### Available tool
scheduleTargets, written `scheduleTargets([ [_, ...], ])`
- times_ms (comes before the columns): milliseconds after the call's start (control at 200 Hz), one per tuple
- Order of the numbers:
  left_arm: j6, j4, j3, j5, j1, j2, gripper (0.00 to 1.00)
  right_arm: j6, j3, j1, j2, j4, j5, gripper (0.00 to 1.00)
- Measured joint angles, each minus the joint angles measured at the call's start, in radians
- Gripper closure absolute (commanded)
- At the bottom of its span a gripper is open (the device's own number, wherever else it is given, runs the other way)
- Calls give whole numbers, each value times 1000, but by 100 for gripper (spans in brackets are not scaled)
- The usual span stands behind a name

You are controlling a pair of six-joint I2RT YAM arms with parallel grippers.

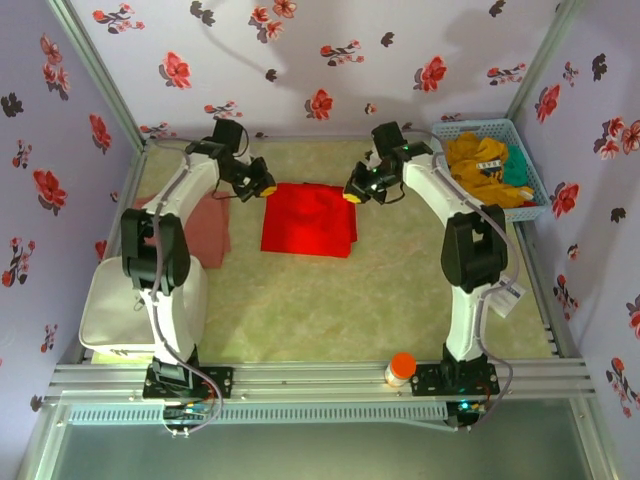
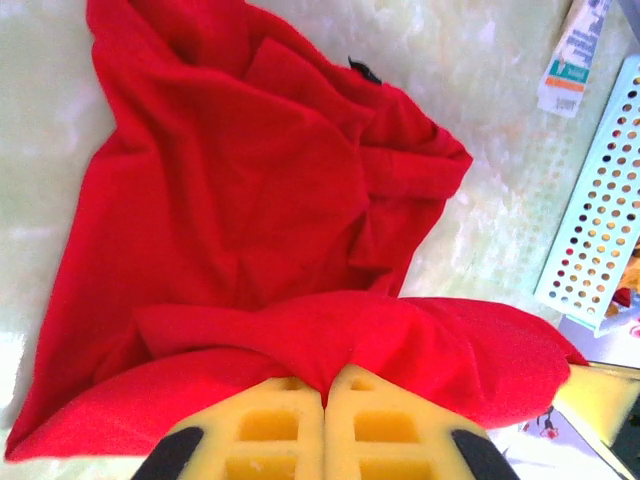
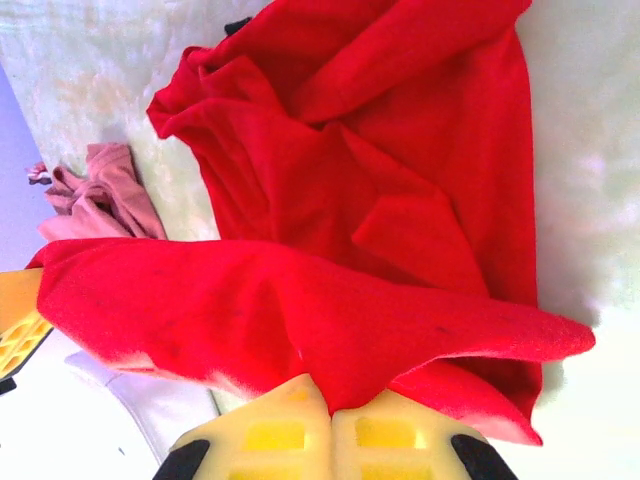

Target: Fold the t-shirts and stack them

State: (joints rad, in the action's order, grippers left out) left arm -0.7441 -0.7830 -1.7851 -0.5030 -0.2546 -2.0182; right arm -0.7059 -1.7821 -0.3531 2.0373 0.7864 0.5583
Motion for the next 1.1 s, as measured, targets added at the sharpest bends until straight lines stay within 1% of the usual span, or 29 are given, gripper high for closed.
scheduleTargets([
  [340, 19, 16, -72, -31, 32, -111, 100, -13, -50, 20, 119, -49, 50, 100],
  [360, 19, 18, -76, -33, 33, -117, 98, -16, -51, 22, 124, -53, 52, 99],
  [400, 19, 20, -88, -37, 35, -131, 87, -20, -59, 27, 132, -60, 56, 93],
  [420, 21, 21, -97, -39, 37, -141, 86, -25, -64, 32, 138, -65, 59, 87],
  [480, 26, 29, -127, -49, 40, -170, 81, -37, -81, 42, 156, -82, 68, 53],
  [510, 27, 33, -147, -52, 42, -188, 76, -39, -94, 47, 169, -92, 72, 44],
  [560, 31, 34, -190, -60, 47, -222, 65, -50, -115, 57, 192, -119, 79, 32],
  [605, 38, 35, -243, -68, 53, -260, 61, -55, -134, 66, 214, -142, 87, 27],
  [715, 51, 24, -340, -75, 71, -321, 59, -63, -159, 83, 246, -177, 98, 25],
  [845, 77, -5, -351, -64, 86, -311, 57, -39, -155, 93, 239, -176, 89, 26],
  [925, 98, -5, -303, -53, 89, -274, 57, -16, -106, 93, 199, -176, 70, 26],
  [1100, 118, 11, -140, -40, 68, -161, 59, -3, 82, 80, 49, -198, 51, 27],
])
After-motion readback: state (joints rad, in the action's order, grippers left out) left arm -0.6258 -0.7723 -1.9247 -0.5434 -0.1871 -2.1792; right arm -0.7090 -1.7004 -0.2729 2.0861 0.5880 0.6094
